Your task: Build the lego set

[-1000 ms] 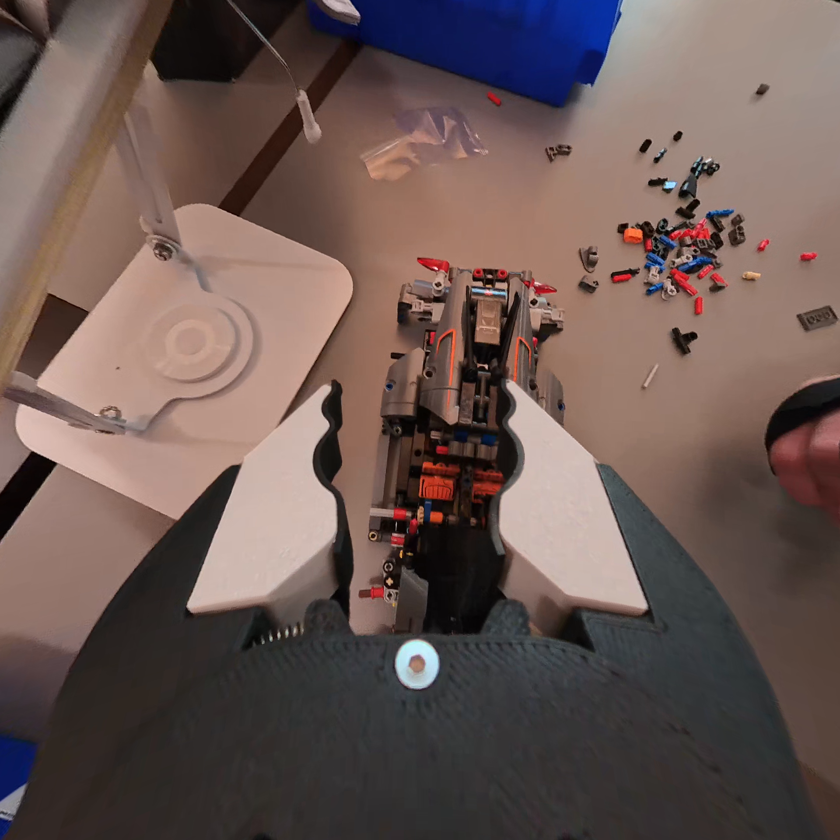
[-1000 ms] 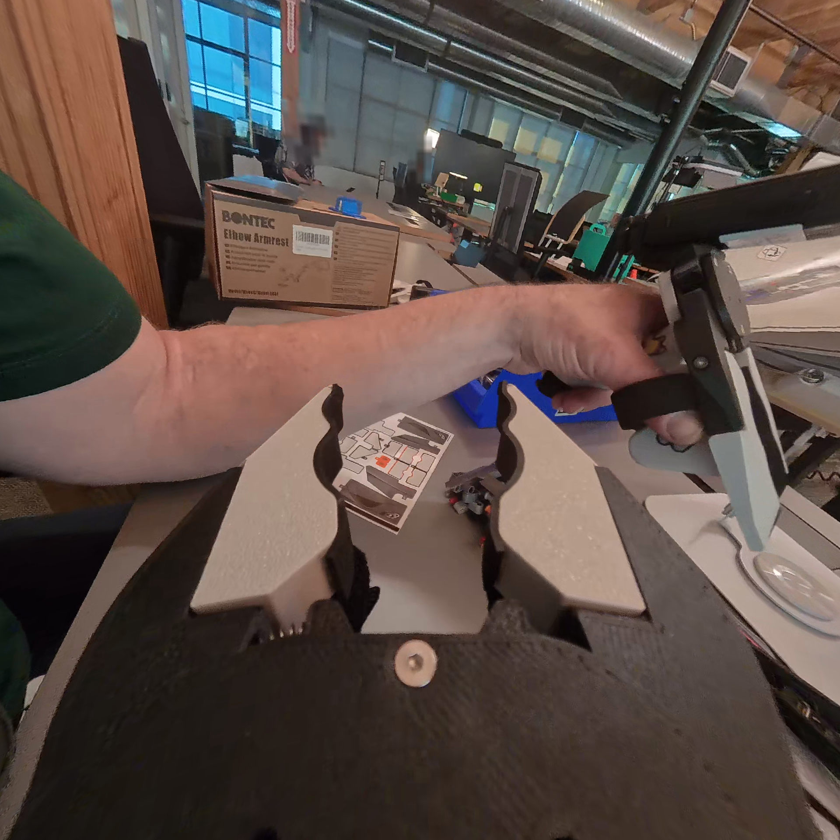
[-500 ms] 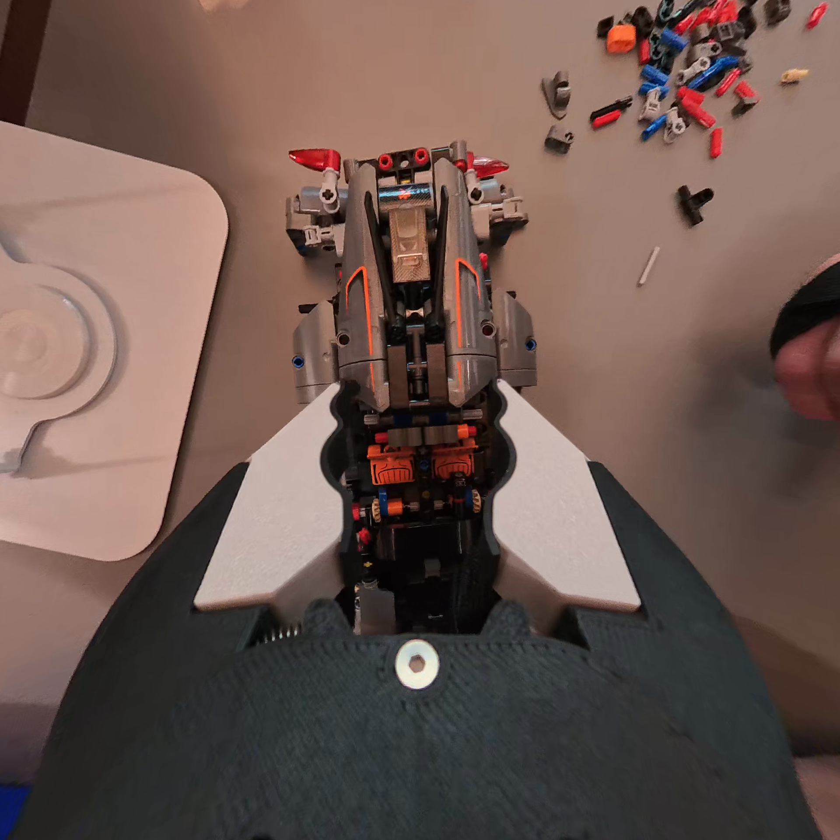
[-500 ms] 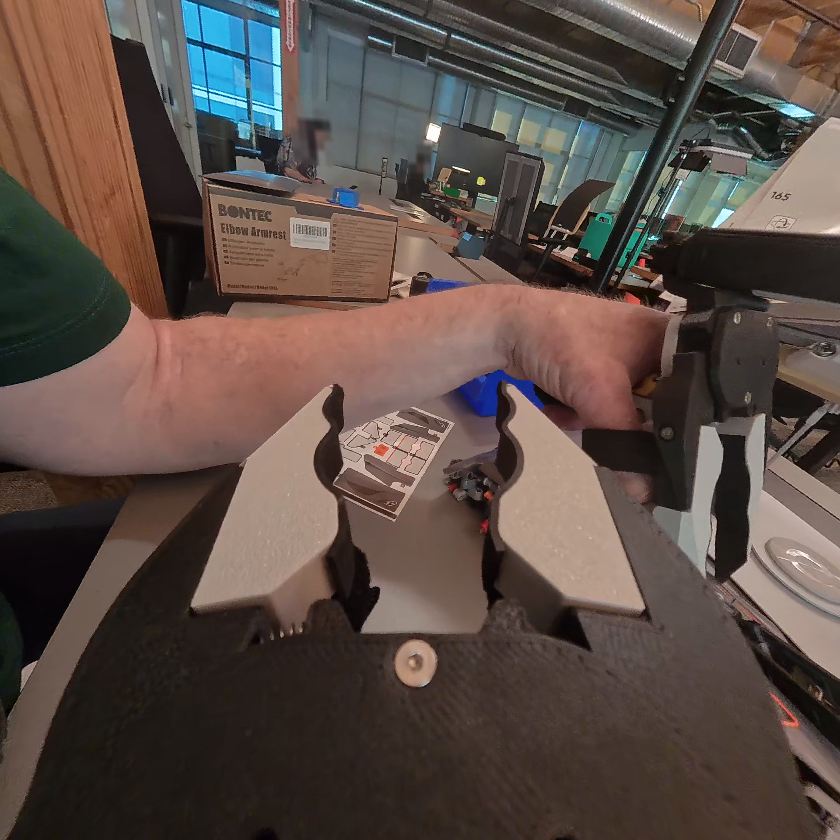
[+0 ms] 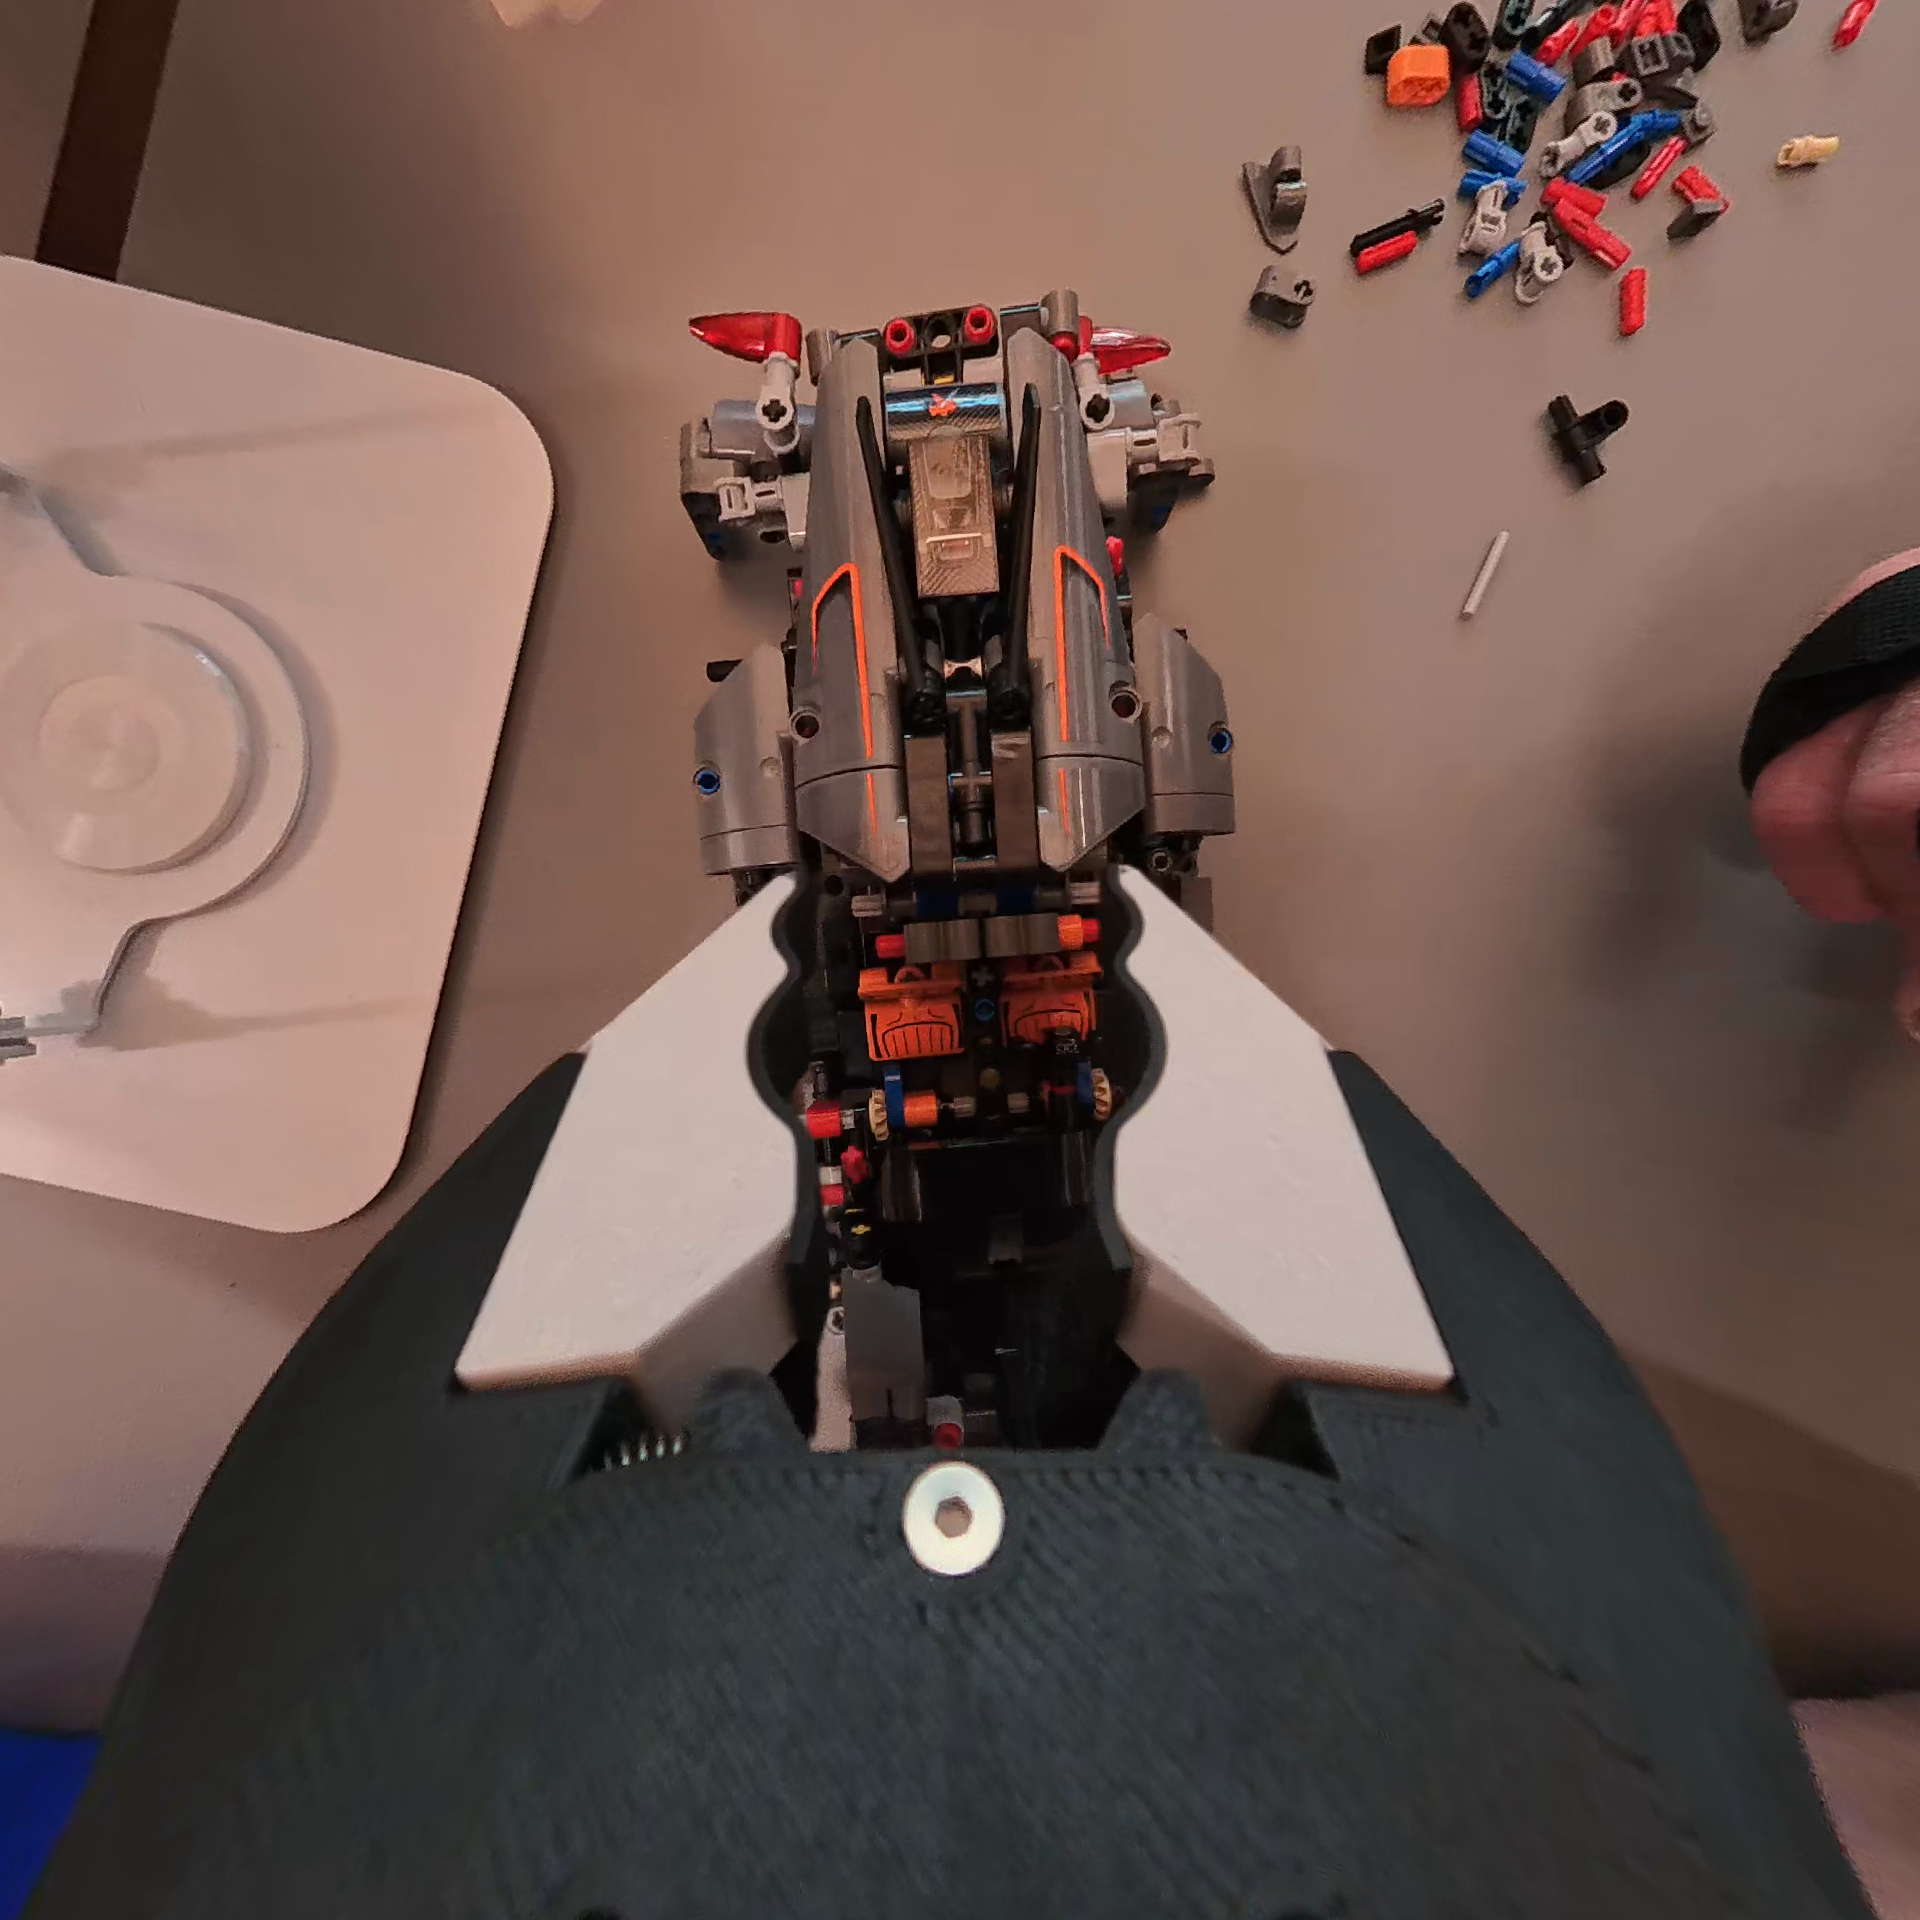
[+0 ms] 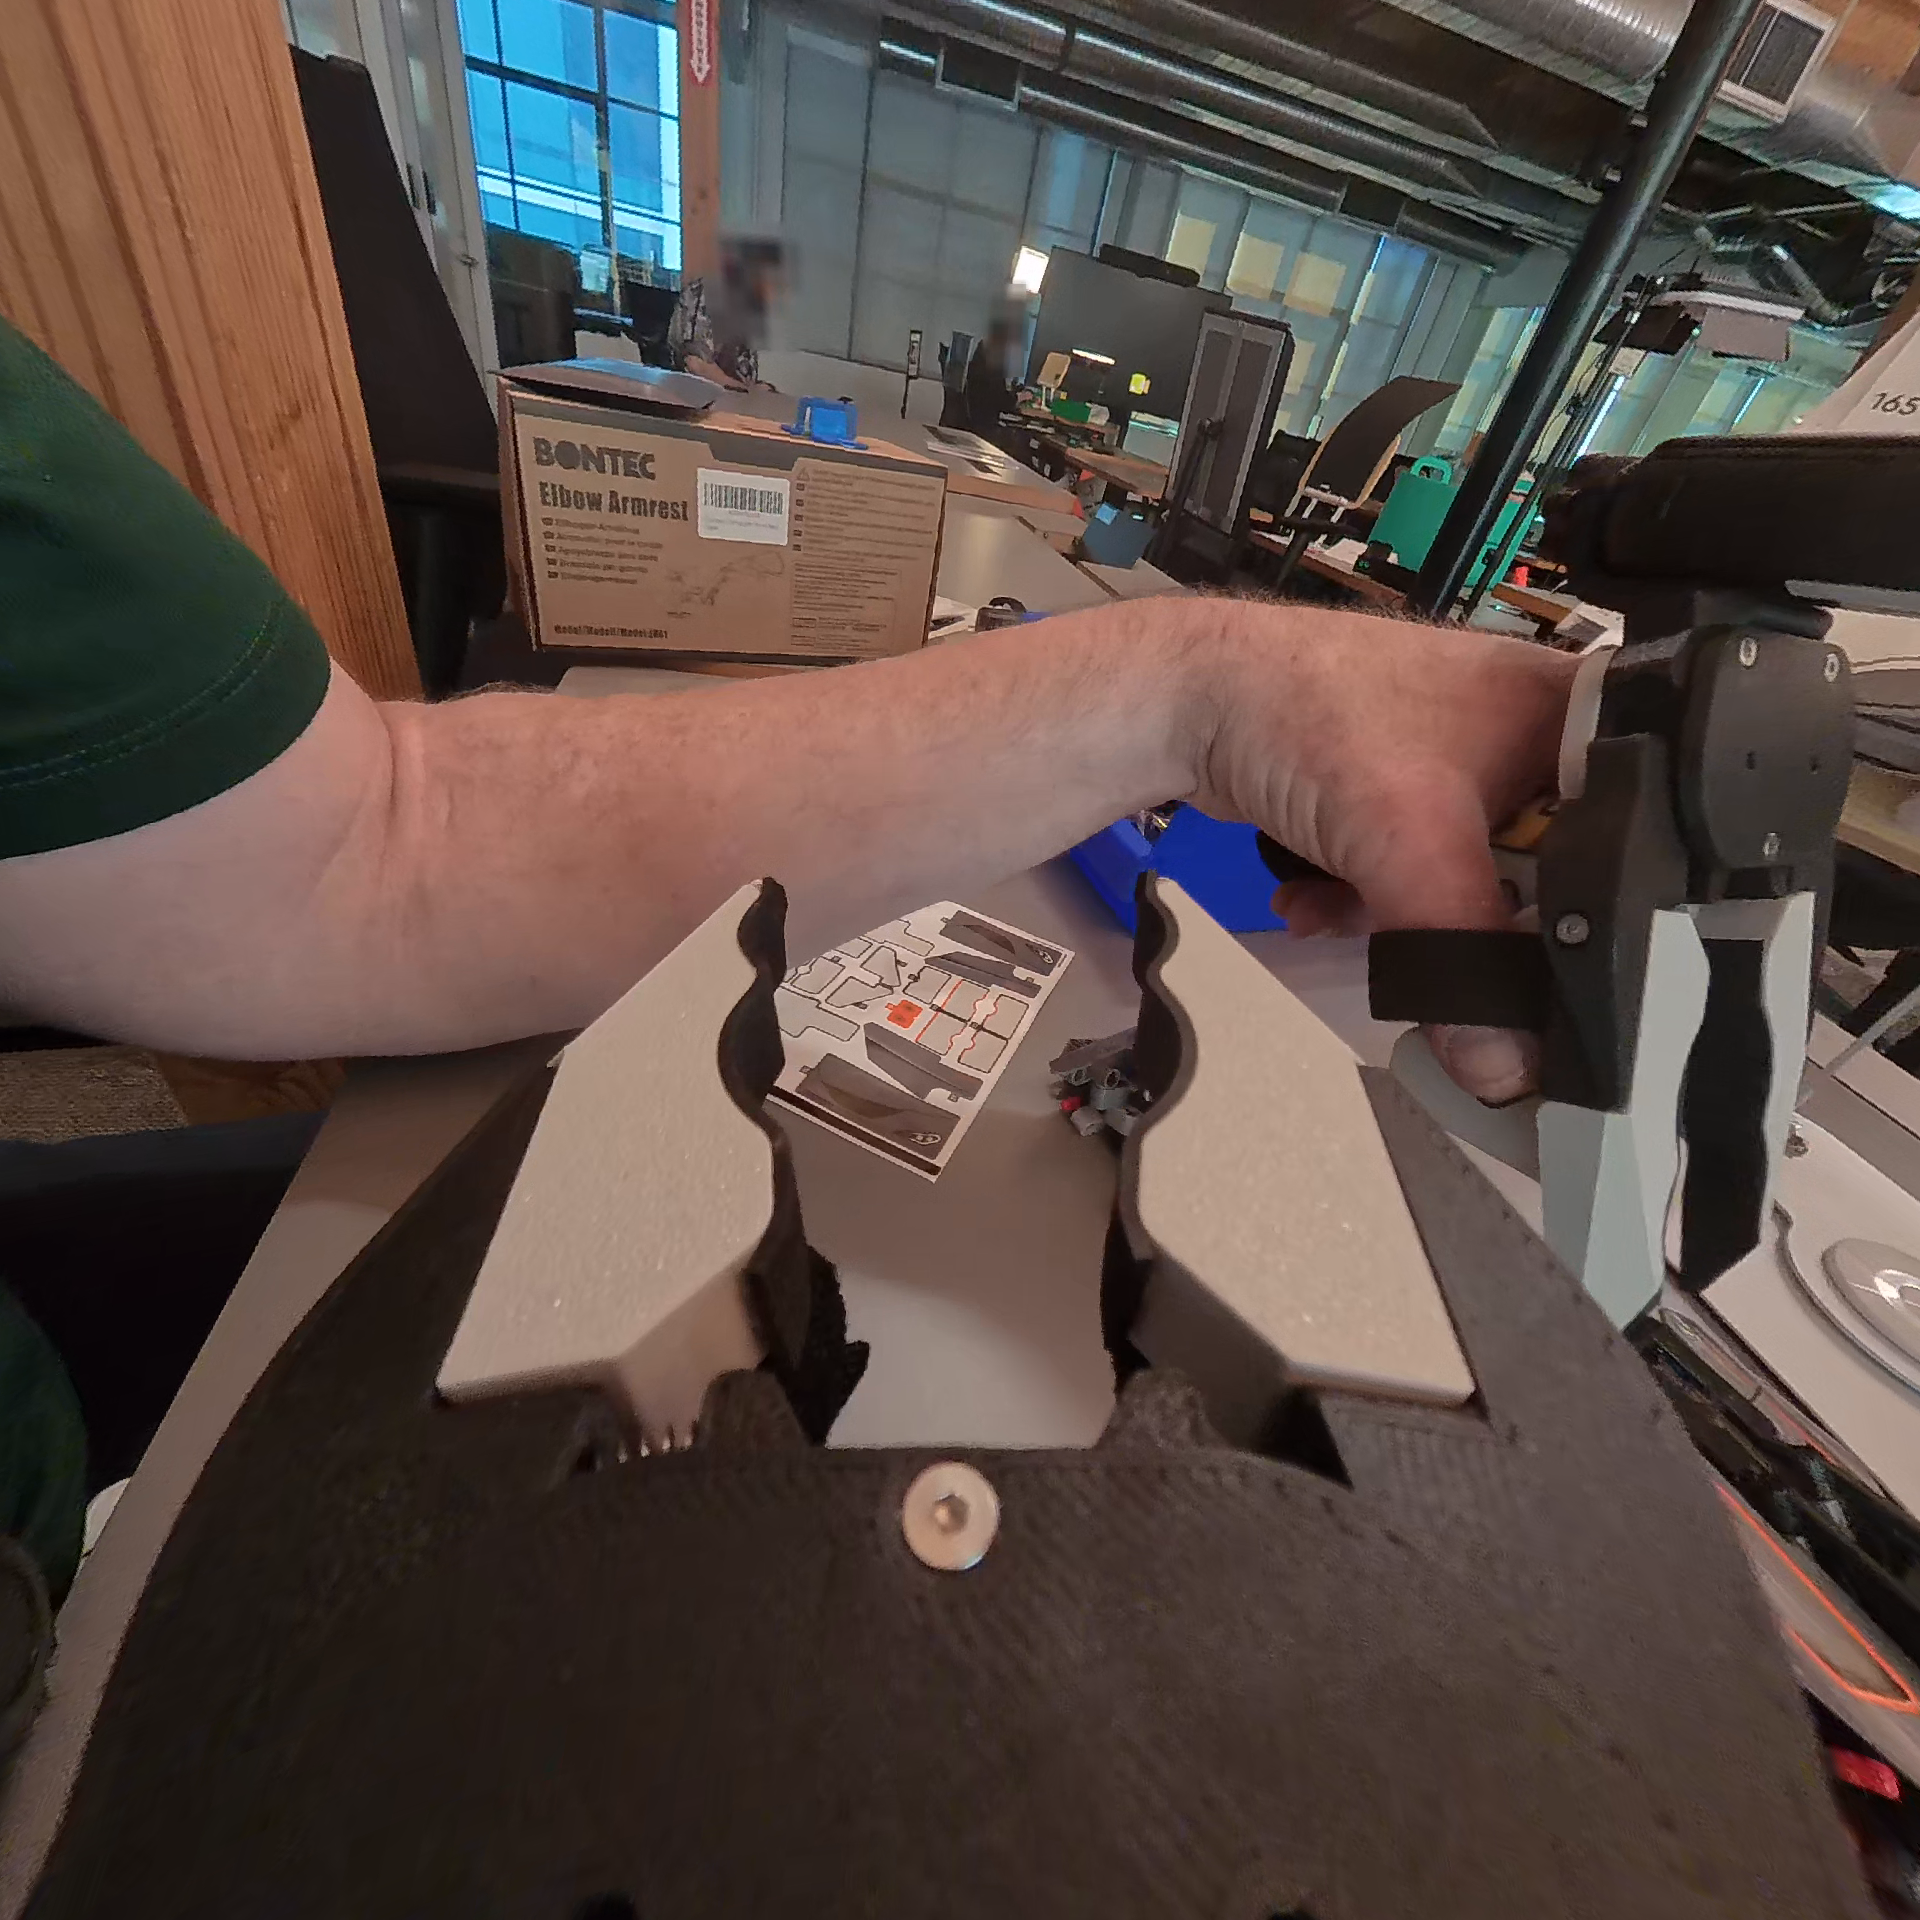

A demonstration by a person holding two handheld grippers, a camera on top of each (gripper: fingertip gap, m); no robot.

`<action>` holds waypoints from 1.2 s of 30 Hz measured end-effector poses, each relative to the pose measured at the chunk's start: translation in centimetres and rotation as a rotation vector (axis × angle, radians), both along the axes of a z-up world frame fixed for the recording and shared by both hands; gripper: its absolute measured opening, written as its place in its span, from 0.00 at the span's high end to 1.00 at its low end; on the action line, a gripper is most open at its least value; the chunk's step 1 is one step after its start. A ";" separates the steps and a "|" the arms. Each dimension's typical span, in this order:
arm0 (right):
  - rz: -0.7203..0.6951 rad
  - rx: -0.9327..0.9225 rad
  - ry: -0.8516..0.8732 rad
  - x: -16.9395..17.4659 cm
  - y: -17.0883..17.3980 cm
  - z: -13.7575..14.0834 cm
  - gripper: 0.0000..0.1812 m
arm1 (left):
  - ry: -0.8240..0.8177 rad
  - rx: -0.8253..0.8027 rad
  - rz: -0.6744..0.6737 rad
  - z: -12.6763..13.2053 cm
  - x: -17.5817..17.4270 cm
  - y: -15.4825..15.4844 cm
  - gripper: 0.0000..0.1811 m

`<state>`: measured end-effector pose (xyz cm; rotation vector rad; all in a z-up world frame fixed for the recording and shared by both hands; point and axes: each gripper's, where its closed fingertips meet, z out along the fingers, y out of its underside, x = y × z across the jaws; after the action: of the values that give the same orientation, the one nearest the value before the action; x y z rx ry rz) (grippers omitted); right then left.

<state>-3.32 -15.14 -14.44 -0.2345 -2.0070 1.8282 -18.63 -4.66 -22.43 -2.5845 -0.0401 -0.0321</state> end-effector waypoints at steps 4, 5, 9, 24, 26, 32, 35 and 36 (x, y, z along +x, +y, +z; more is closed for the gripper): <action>0.005 0.010 -0.006 0.1 -0.2 -0.3 0.64 | 0.015 -0.062 -0.008 -1.0 0.2 -0.2 0.66; 0.006 0.013 -0.006 0.1 -0.3 -0.4 0.64 | 0.025 -0.083 -0.009 -1.5 0.1 -0.1 0.66; 0.010 0.025 -0.008 0.2 -0.5 -0.7 0.64 | 0.028 -0.078 -0.021 -1.7 0.1 0.5 0.71; 0.014 0.031 -0.018 0.0 -0.5 -1.1 0.64 | 0.018 0.058 0.023 1.1 -0.3 1.2 0.71; 0.009 0.024 -0.013 0.0 -0.4 -0.9 0.64 | 0.030 0.103 0.032 1.8 -0.3 2.2 0.68; -0.031 -0.027 -0.009 -0.8 1.0 0.2 0.64 | 0.061 0.094 0.031 0.7 -0.2 6.5 0.61; -0.050 -0.058 -0.014 -1.2 1.9 0.7 0.64 | 0.125 -0.002 -0.047 -0.6 0.0 8.0 0.58; -0.054 -0.067 -0.017 -1.3 2.1 0.8 0.64 | 0.149 -0.013 -0.085 -0.6 0.2 8.5 0.59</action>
<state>-4.63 -13.01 -13.61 -0.3222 -1.9334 1.8681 -18.40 3.88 -23.06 -2.5926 0.1251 0.1303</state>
